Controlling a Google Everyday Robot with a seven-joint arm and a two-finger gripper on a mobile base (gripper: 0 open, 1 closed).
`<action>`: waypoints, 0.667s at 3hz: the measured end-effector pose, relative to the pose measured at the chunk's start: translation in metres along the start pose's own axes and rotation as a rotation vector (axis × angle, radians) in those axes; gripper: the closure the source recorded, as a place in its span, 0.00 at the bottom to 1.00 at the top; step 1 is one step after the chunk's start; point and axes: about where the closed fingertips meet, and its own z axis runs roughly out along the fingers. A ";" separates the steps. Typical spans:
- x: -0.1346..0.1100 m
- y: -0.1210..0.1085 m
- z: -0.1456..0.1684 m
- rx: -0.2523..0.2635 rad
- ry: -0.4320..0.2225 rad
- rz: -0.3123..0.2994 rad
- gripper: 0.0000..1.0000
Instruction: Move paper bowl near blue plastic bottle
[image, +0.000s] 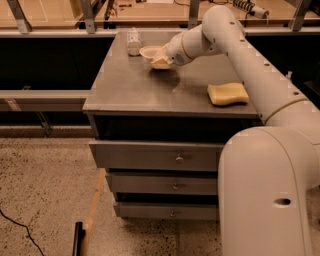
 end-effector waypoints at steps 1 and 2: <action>-0.017 -0.006 0.020 0.004 -0.013 -0.029 0.86; -0.026 -0.008 0.035 0.005 -0.018 -0.036 0.62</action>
Offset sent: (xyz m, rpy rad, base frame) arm 0.0372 0.0481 0.0115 0.0007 -0.0507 0.0158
